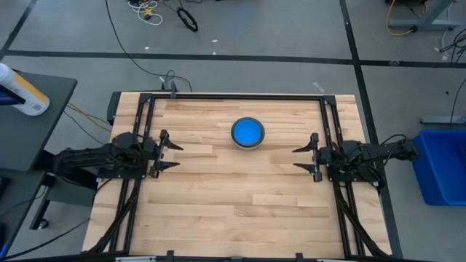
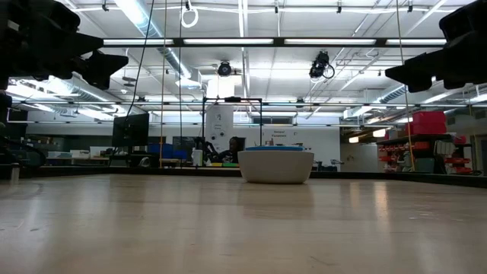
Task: Nest bowls inside each other
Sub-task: Return to Home Position
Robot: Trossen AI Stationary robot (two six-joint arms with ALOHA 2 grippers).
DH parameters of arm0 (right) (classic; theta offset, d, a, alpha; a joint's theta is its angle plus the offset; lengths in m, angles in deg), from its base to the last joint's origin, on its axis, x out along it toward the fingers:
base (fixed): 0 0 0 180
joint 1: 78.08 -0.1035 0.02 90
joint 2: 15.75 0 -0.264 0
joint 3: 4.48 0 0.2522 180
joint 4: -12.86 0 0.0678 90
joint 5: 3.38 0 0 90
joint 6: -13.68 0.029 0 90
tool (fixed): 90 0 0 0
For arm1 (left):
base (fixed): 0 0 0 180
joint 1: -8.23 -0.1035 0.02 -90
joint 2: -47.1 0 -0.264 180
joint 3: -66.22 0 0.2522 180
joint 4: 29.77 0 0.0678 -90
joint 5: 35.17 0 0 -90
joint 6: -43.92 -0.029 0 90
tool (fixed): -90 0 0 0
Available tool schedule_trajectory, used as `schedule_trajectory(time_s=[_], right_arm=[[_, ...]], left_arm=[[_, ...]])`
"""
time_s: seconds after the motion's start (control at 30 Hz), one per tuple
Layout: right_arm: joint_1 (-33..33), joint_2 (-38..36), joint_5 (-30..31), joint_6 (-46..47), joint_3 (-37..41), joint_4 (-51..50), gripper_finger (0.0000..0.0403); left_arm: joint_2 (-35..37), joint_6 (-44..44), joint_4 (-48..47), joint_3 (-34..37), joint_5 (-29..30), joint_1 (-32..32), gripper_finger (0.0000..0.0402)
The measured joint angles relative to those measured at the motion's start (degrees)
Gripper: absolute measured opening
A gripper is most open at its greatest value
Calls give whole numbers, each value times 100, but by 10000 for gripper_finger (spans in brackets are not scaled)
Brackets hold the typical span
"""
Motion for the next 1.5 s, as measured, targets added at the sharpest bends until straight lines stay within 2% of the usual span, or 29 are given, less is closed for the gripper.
schedule_trajectory(time_s=[0.13,0.47,1.2,1.5], right_arm=[[2,1,314,-110,19,105,233],[2,13,261,-52,25,101,220],[2,15,248,-54,34,101,186],[2,15,248,-54,34,101,194]], left_arm=[[-2,-90,212,85,42,0,279],[-15,612,227,87,162,0,279],[-15,623,303,91,153,0,279],[-15,623,310,91,153,0,279]])
